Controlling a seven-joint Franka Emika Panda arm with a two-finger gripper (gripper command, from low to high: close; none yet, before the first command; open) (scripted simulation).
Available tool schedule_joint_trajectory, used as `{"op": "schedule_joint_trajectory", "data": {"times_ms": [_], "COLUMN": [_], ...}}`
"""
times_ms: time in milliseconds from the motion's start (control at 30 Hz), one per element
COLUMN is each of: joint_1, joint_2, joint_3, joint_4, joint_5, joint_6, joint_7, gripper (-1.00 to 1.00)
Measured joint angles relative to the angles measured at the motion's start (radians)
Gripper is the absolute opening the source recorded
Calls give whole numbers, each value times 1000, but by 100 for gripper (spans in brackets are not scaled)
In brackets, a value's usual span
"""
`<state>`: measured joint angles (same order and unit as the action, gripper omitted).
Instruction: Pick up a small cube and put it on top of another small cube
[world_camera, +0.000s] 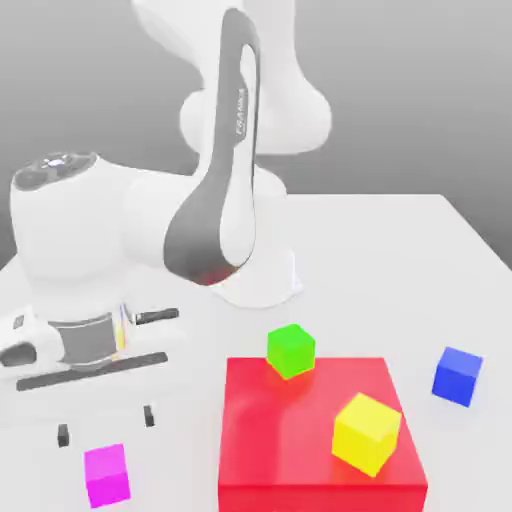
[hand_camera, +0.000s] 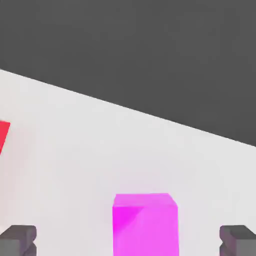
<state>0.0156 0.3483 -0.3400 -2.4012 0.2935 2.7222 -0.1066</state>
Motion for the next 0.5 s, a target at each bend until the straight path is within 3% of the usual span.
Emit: {"op": "schedule_joint_trajectory", "data": {"times_ms": [100, 133, 367, 500], "joint_1": [-57, -70, -70, -13], "joint_2": [110, 133, 131, 4], "joint_3": [68, 85, 84, 8], "joint_4": [25, 31, 30, -3], "joint_5": [67, 81, 79, -13], "joint_6": [79, 96, 93, 2], "joint_7": [-56, -67, -66, 3], "gripper": [0, -100, -100, -100]}}
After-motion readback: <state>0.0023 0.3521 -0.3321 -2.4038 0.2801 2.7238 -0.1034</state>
